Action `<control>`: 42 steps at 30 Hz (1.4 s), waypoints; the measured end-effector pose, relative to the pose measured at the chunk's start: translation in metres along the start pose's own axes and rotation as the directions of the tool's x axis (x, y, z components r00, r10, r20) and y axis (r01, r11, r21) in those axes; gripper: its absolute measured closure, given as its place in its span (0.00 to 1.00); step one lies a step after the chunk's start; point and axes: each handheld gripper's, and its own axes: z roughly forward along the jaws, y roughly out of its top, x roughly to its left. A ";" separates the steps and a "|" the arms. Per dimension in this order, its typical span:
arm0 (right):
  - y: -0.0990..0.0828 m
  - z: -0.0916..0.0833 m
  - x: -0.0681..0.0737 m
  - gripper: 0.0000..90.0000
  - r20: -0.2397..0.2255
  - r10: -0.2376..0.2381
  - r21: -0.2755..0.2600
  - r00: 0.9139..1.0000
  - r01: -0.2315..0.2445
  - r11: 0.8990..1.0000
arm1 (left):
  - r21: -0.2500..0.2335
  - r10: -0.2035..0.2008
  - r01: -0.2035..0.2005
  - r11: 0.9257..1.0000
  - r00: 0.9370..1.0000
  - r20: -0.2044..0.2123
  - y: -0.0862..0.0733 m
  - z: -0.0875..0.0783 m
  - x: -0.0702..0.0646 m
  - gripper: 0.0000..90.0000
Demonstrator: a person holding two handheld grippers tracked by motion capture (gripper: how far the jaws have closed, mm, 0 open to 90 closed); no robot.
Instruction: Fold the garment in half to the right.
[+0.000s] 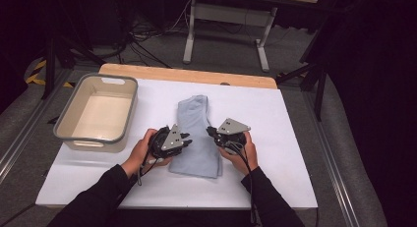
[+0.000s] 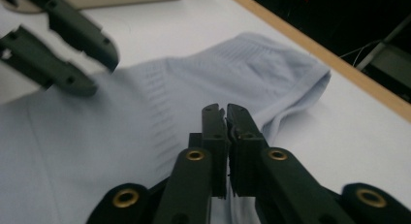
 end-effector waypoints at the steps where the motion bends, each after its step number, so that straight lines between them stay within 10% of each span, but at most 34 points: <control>1: -0.004 -0.001 0.001 0.87 0.011 -0.008 0.016 1.000 0.008 1.000 | 0.016 -0.009 0.009 1.000 1.000 0.000 -0.002 0.002 0.000 0.80; 9: -0.029 -0.005 -0.012 0.75 0.027 0.083 0.076 0.996 -0.085 0.993 | 0.065 -0.068 0.065 0.996 0.997 0.044 -0.015 0.013 0.005 0.78; 13: -0.034 -0.001 -0.013 0.84 0.001 0.103 0.097 0.995 -0.102 0.990 | 0.082 -0.080 0.075 0.994 0.995 0.066 -0.020 0.018 0.005 0.79; 27: -0.025 -0.009 -0.013 0.93 0.082 0.042 0.053 0.996 -0.046 0.998 | -0.003 -0.052 0.052 0.999 0.998 0.021 -0.010 0.002 0.001 0.68; 42: -0.035 0.009 -0.020 0.92 0.105 0.059 0.104 0.993 -0.070 0.992 | 0.063 -0.031 0.022 0.998 0.987 0.155 -0.021 0.015 -0.008 0.82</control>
